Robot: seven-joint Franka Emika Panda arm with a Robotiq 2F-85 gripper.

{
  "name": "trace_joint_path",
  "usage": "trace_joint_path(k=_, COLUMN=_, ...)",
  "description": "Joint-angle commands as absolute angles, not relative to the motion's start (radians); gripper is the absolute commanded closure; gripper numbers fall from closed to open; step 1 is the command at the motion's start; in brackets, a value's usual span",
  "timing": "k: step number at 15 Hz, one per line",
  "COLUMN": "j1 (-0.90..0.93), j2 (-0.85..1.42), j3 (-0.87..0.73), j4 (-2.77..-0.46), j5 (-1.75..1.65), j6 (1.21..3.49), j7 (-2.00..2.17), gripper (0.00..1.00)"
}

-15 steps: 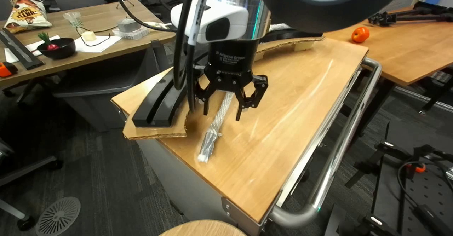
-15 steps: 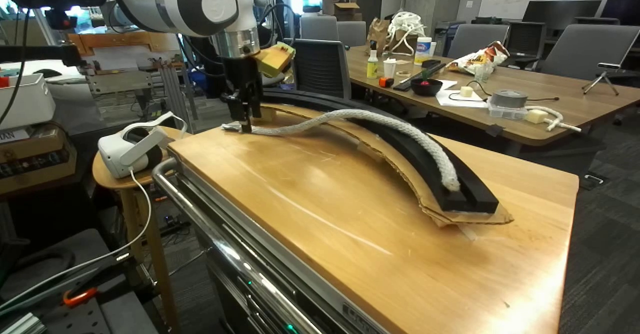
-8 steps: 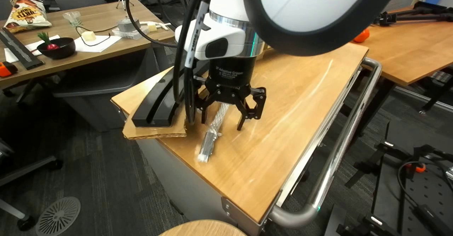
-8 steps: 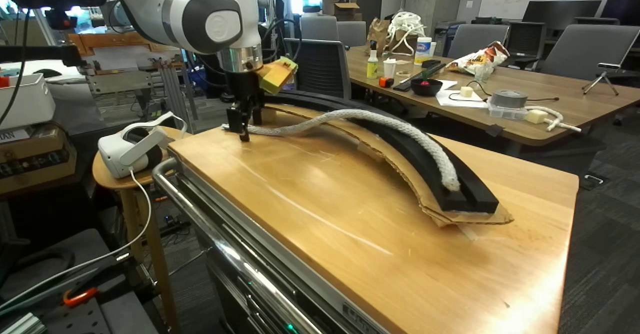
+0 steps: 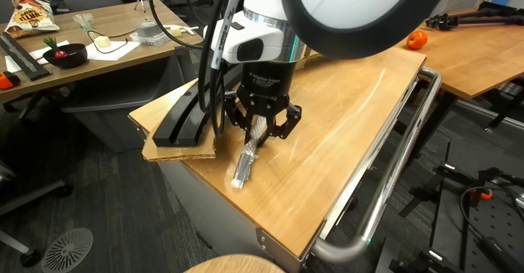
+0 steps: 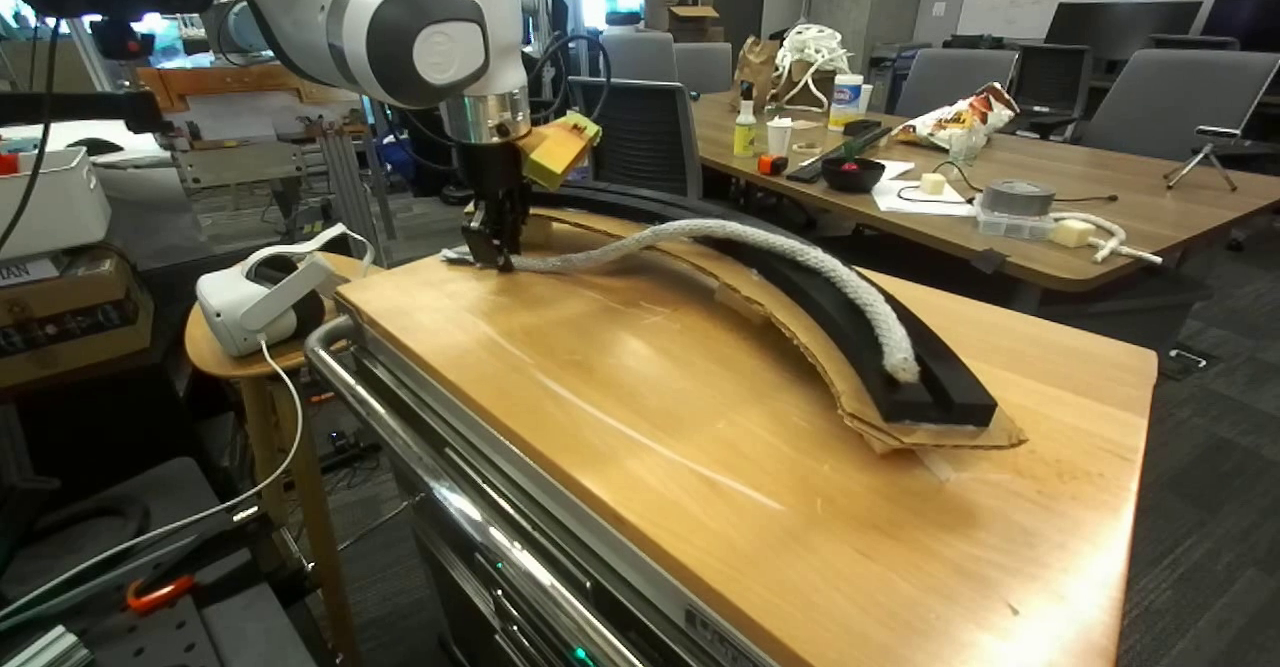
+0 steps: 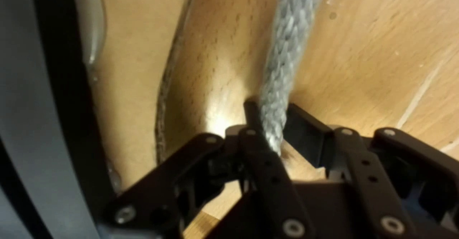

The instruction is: Lay the rope on the black board

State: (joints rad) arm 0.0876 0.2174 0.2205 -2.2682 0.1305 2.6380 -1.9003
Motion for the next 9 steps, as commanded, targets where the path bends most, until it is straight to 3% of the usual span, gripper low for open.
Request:
trace_joint_path(k=1, j1=0.059, j2=0.219, j3=0.243, j4=-2.268, j5=0.177, j6=2.661, j7=-1.939, gripper=1.0)
trace_joint_path(k=9, j1=0.026, j2=0.144, j3=0.231, j4=-2.3, j5=0.192, j6=2.726, j7=-1.933, gripper=0.96)
